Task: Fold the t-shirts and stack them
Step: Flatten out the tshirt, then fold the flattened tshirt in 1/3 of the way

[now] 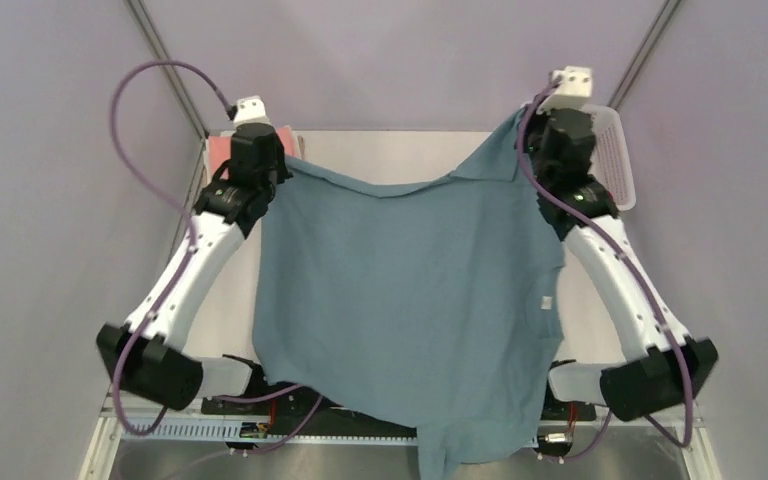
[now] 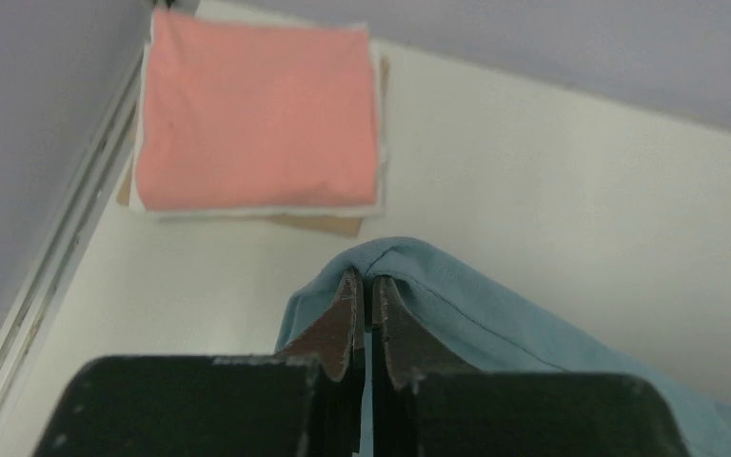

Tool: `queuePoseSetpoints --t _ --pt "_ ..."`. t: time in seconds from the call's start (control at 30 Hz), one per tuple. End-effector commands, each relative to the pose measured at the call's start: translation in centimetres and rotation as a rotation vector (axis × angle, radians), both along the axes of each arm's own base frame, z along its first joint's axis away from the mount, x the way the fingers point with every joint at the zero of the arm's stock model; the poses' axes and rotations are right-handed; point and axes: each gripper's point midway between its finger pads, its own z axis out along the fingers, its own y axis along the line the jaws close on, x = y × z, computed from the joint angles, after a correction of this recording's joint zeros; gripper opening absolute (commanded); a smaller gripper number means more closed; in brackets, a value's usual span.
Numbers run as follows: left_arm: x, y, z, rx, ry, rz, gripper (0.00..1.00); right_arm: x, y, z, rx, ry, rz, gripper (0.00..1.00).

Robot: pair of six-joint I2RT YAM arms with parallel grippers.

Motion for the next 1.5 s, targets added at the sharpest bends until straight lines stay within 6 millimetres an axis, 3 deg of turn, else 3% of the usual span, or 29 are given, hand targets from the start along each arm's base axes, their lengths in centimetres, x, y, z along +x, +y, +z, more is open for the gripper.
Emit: queuePoseSetpoints --t 0.0,0.1,0.13,0.17,0.2,0.23,0.27,0.3,0.37,0.5,0.67,0.83,0.87,1.0,1.03,1.2,1.47 --pt "5.0 1.3 -6.8 -0.023 0.100 0.058 0.00 5.5 -0.7 -6.2 0.021 0.058 -0.100 0.00" --pt "8.8 0.8 -14.5 -0.020 0.238 0.062 0.00 9.4 0.1 -14.4 0.063 0.221 -0.096 0.00" --pt "9.7 0.7 -15.3 -0.031 0.255 0.070 0.00 10.5 0.6 -16.9 0.072 0.272 -0.087 0.00" --pt "10.6 0.8 -19.0 -0.020 0.341 0.081 0.00 11.5 1.0 -19.1 0.078 0.314 -0.084 0.00" --pt "11.7 0.8 -18.9 -0.033 0.344 0.089 0.00 12.4 1.3 -20.7 0.079 0.344 -0.082 0.00" --pt "12.2 1.0 -22.2 -0.022 0.428 0.103 0.00 13.2 1.5 -22.4 0.073 0.377 -0.084 0.00" --pt "13.3 1.0 -21.8 -0.028 0.420 0.106 0.00 13.9 1.7 -23.7 0.068 0.400 -0.087 0.00" --pt "13.7 1.2 -23.9 -0.018 0.471 0.114 0.00 14.7 1.8 -24.9 0.061 0.420 -0.090 0.00" --pt "15.2 1.2 -24.3 -0.018 0.464 0.113 0.00 15.9 2.0 -26.6 0.054 0.450 -0.090 0.00" --pt "16.9 1.6 -25.1 -0.037 0.449 0.103 0.00 17.7 2.2 -28.3 0.035 0.481 -0.096 0.00" --pt "17.2 2.2 -25.8 -0.076 0.466 0.094 0.00 17.7 2.1 -28.7 0.028 0.502 -0.095 0.00" --pt "15.5 2.3 -25.5 -0.079 0.484 0.087 0.00 15.0 1.7 -27.4 0.024 0.550 -0.088 0.00" --pt "15.1 2.4 -24.5 -0.085 0.465 0.092 0.00 14.1 1.6 -27.1 0.022 0.563 -0.084 0.00" --pt "12.1 3.3 -24.1 -0.079 0.491 0.129 0.00 9.9 1.2 -26.6 0.006 0.640 -0.060 0.00" --pt "11.5 3.4 -23.2 -0.083 0.479 0.131 0.00 8.8 1.0 -26.7 0.000 0.666 -0.057 0.00" --pt "7.9 3.9 -23.6 -0.080 0.531 0.151 0.00 3.6 0.0 -26.8 -0.024 0.798 -0.056 0.00" --pt "3.9 4.4 -23.4 -0.059 0.574 0.137 0.00 -4.0 -1.3 -27.4 -0.038 0.973 -0.075 0.00"
